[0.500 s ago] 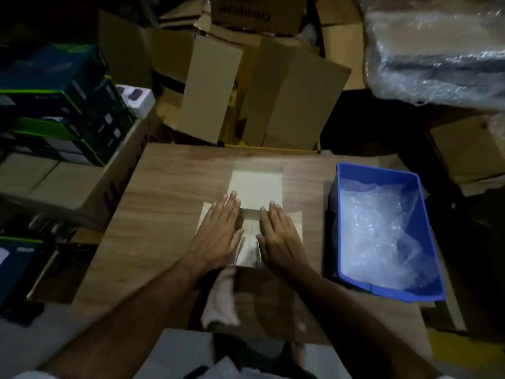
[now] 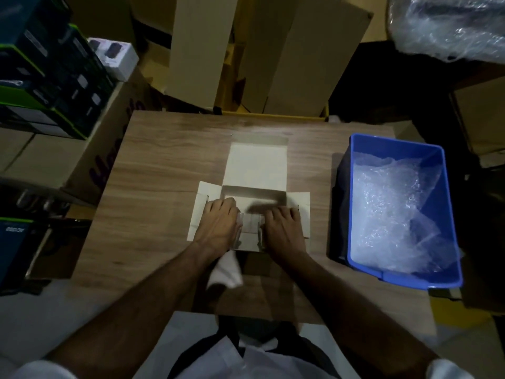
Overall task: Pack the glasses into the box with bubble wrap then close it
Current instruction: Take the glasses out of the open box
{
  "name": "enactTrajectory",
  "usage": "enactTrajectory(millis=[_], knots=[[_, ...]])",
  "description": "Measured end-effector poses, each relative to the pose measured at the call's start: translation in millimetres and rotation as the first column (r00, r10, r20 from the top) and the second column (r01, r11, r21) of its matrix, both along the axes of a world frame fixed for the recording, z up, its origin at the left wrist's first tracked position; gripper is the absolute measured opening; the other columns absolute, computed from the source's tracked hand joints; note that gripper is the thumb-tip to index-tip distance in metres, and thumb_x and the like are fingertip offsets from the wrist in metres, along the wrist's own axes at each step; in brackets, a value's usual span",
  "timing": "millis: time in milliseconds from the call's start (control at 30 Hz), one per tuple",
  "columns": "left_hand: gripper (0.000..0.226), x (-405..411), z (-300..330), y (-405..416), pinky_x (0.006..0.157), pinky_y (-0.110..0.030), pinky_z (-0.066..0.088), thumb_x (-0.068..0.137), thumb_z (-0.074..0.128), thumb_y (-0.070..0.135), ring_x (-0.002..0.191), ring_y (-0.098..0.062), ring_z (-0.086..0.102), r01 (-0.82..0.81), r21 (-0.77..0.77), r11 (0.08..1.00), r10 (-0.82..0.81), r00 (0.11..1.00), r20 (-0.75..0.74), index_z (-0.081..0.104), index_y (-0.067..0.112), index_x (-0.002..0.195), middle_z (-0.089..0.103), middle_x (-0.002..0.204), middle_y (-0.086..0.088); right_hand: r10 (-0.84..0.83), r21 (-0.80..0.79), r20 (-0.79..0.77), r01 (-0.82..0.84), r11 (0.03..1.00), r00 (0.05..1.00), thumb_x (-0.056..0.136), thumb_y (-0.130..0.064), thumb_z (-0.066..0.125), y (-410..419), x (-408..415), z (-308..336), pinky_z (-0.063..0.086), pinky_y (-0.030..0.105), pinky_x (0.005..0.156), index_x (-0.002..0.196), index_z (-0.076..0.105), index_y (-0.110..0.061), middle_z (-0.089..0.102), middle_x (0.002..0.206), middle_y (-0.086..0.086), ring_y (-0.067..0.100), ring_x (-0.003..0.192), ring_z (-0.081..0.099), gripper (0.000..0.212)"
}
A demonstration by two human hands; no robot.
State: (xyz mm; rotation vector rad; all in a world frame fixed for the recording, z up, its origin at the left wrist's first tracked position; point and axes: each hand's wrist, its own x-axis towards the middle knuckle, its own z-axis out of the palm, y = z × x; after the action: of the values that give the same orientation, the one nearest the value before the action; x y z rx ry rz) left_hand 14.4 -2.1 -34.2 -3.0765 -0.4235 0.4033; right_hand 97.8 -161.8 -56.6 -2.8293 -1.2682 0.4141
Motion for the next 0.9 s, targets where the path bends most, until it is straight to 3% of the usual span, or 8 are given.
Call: enactTrajectory(millis=[133,300,400,467,567,667,833,900], knots=[[0.046,10.4,3.0,1.3,0.104,-0.037,0.034,0.092,0.066,0.037,0.123,-0.025,0.049,-0.077,-0.044,0.996,0.075,0.996,-0.039,0.054,0.017,0.131,0.054,0.134,-0.006,-0.011,0.029,-0.067,0.013,0.999,0.998,0.093,-0.043,0.062,5.0,4.6,2.2,0.028,0.048,0.115,0.123,0.056,-0.015,0.060,0.131,0.008,0.027,0.127,0.051,0.041],[0.020,5.4,15.3,1.5,0.094,-0.036,0.043,0.095,0.064,0.025,0.113,-0.026,0.056,-0.059,-0.191,0.980,0.066,0.997,0.029,0.058,0.017,0.113,0.058,0.123,-0.007,0.056,0.156,-0.133,-0.035,0.987,0.990,0.097,-0.037,0.058,-1.5,9.5,10.2,0.033,0.043,0.107,0.118,0.056,-0.017,0.057,0.131,0.008,0.026,0.124,0.051,0.029],[0.015,-6.1,26.0,3.6,0.078,-0.038,0.046,0.096,0.063,0.022,0.106,-0.030,0.061,-0.038,-0.297,0.954,0.065,0.995,0.082,0.053,0.015,0.106,0.054,0.122,-0.010,0.108,0.276,-0.141,-0.066,0.959,0.984,0.096,-0.034,0.059,-8.1,11.6,15.7,0.049,0.038,0.086,0.112,0.055,-0.017,0.058,0.118,0.008,0.027,0.103,0.059,0.023],[0.017,-14.0,37.0,4.8,0.080,-0.041,0.050,0.099,0.060,0.024,0.113,-0.031,0.058,-0.053,-0.355,0.933,0.104,0.987,0.124,0.050,0.015,0.108,0.048,0.135,-0.011,0.114,0.363,-0.177,-0.043,0.931,0.978,0.097,-0.031,0.059,-9.7,13.9,25.0,0.052,0.040,0.072,0.108,0.054,-0.014,0.056,0.117,0.010,0.027,0.092,0.059,0.021],[0.027,-25.7,55.5,8.5,0.087,-0.034,0.051,0.100,0.059,0.030,0.120,-0.025,0.054,-0.055,-0.379,0.924,0.159,0.955,0.250,0.052,0.015,0.121,0.042,0.142,-0.009,0.128,0.481,-0.169,-0.032,0.876,0.977,0.098,-0.029,0.058,-4.9,18.2,44.0,0.054,0.037,0.076,0.111,0.053,-0.012,0.049,0.132,0.011,0.024,0.106,0.055,0.022],[0.026,-39.5,77.1,17.8,0.081,-0.027,0.046,0.097,0.062,0.033,0.110,-0.021,0.055,-0.045,-0.431,0.901,0.235,0.888,0.396,0.052,0.020,0.116,0.044,0.127,-0.004,0.119,0.534,-0.100,-0.047,0.844,0.988,0.099,-0.031,0.056,11.8,21.1,65.5,0.056,0.039,0.081,0.113,0.050,-0.017,0.045,0.140,0.012,0.026,0.118,0.052,0.021],[0.057,-67.3,96.9,50.0,0.085,-0.024,0.046,0.095,0.065,0.033,0.112,-0.007,0.045,-0.147,-0.443,0.885,0.368,0.804,0.468,0.039,0.027,0.145,0.038,0.132,0.001,0.146,0.527,-0.082,-0.081,0.846,0.986,0.099,-0.036,0.053,62.8,18.6,97.4,0.055,0.033,0.075,0.154,0.029,-0.031,0.040,0.138,0.008,0.019,0.118,0.048,0.060],[0.063,-78.3,95.0,69.3,0.088,-0.029,0.049,0.095,0.065,0.033,0.116,-0.013,0.046,-0.231,-0.422,0.877,0.418,0.799,0.432,0.036,0.025,0.151,0.037,0.133,-0.004,0.170,0.485,-0.121,-0.091,0.870,0.978,0.098,-0.039,0.052,91.0,13.8,103.6,0.056,0.035,0.080,0.158,0.018,-0.034,0.033,0.142,0.009,0.021,0.120,0.044,0.069]])
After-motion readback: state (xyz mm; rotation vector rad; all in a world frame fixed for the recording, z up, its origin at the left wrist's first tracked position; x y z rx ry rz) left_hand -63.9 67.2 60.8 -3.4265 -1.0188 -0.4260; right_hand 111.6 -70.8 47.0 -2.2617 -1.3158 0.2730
